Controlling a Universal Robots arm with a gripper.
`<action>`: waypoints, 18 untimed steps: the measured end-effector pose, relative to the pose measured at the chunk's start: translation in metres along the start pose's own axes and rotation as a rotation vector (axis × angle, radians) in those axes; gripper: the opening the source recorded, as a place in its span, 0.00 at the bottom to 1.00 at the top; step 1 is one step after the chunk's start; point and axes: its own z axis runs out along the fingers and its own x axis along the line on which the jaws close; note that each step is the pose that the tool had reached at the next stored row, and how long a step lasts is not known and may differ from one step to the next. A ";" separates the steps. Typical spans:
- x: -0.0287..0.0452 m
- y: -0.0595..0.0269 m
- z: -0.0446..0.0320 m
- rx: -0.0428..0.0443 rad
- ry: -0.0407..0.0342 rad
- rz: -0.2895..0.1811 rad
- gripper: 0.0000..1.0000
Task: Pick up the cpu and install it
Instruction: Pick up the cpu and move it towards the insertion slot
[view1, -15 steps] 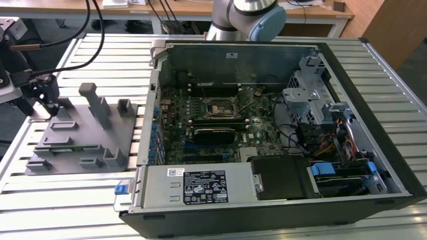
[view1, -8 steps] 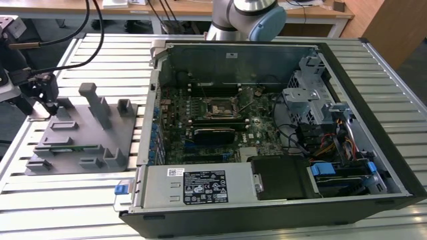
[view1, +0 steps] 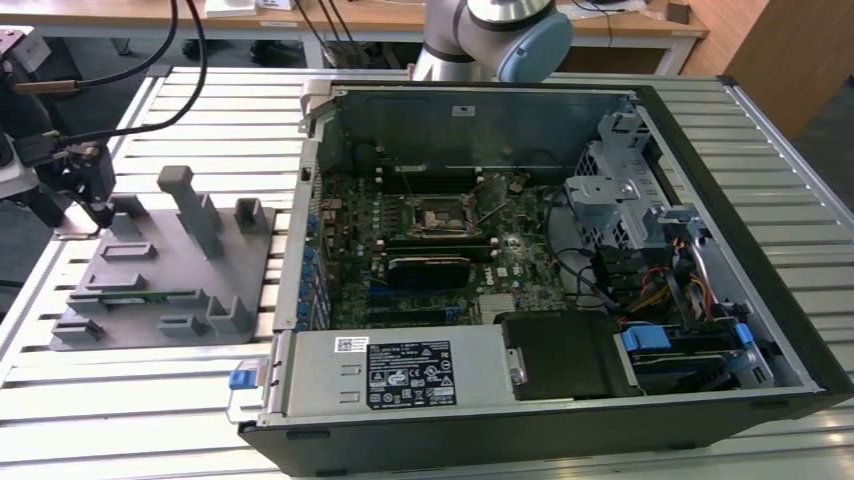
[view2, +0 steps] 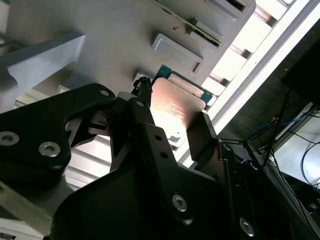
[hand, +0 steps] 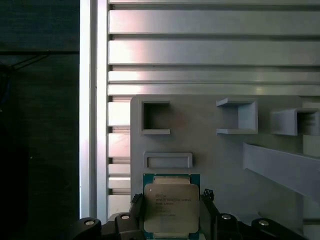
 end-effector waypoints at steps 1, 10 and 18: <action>0.0000 0.0000 -0.0005 0.0000 0.0000 0.000 0.53; 0.0000 0.0004 -0.0062 0.0000 0.0000 0.000 0.53; -0.0001 0.0007 -0.0116 -0.0001 0.0000 0.000 0.53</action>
